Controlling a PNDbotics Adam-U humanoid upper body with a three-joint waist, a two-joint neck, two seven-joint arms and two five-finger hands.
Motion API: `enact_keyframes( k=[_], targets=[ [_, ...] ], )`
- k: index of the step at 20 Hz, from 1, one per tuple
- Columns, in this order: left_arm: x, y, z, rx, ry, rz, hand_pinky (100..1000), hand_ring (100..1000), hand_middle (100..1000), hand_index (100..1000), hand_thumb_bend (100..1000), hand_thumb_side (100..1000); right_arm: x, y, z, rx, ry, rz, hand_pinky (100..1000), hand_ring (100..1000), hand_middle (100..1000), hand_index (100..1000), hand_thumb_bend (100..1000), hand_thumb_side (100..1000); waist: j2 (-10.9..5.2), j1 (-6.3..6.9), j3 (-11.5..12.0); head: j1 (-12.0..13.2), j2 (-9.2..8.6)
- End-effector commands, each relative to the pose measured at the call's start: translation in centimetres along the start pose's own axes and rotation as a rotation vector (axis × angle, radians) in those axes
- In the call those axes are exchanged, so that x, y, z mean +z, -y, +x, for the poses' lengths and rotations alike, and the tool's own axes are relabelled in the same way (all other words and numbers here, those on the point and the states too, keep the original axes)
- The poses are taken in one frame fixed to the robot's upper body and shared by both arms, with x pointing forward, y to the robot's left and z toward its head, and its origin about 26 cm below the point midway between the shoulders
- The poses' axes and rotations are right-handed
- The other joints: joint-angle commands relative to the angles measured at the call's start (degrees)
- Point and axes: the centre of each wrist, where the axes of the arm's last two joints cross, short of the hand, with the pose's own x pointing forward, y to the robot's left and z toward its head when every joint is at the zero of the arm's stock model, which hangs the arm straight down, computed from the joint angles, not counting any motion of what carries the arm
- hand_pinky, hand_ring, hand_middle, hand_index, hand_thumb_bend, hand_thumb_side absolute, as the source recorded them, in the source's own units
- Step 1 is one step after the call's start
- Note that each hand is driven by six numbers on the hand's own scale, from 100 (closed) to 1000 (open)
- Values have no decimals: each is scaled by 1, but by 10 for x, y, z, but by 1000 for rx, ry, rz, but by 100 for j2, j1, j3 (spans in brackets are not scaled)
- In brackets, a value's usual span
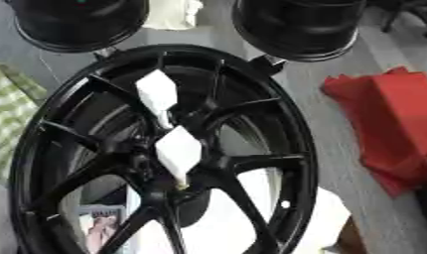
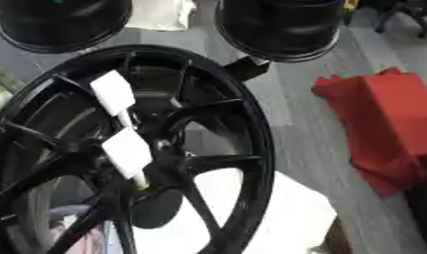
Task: Pull the pin out of the wheel hub.
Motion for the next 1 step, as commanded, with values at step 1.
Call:
enact_keyframes(
  k=[1],
  targets=[
    [-5,3,9,8,45,-21,793,602,531,689,100,718,-12,-7,14,-110,141,2,982,810,607,707,196,244,-87,12,13,-17,-91]
  ],
)
